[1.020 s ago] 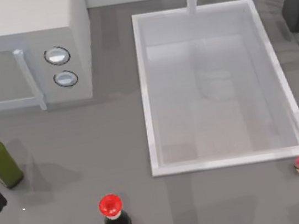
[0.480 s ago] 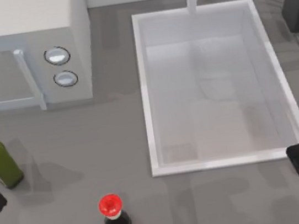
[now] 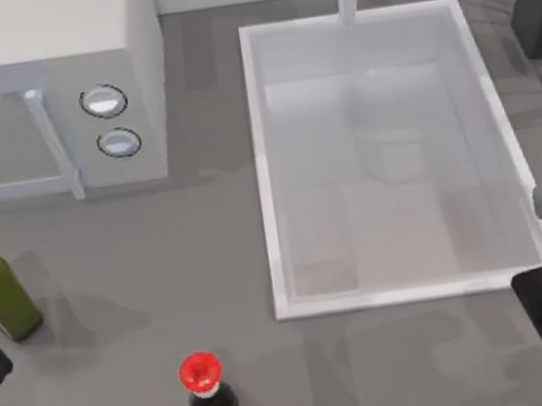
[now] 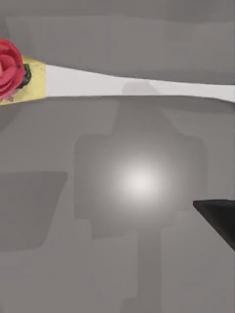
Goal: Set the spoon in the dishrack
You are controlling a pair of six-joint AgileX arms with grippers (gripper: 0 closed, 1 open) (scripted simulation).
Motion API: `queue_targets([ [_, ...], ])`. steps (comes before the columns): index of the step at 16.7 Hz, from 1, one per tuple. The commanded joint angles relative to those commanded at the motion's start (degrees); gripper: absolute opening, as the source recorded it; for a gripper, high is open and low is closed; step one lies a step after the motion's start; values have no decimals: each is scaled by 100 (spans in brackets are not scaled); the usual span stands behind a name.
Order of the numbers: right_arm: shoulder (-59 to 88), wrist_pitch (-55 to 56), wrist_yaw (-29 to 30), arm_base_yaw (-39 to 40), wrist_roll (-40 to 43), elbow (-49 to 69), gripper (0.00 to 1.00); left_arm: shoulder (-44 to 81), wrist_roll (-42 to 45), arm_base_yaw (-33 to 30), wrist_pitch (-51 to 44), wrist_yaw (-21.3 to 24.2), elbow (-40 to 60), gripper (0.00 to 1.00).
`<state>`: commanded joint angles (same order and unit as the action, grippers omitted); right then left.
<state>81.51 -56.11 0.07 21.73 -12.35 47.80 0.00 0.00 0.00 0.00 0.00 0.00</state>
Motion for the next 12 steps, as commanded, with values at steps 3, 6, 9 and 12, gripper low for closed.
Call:
queue_targets([
  [3,422,922,0,14,-16,-454,100,0,0,0,0,0,0,100],
  [6,852,1846,-1,23,-35,-931,100,0,0,0,0,0,0,100],
  [9,1080,2270,-1,30,-47,-1177,100,0,0,0,0,0,0,100],
  [12,1089,2290,-1,31,-47,-1189,100,0,0,0,0,0,0,100],
])
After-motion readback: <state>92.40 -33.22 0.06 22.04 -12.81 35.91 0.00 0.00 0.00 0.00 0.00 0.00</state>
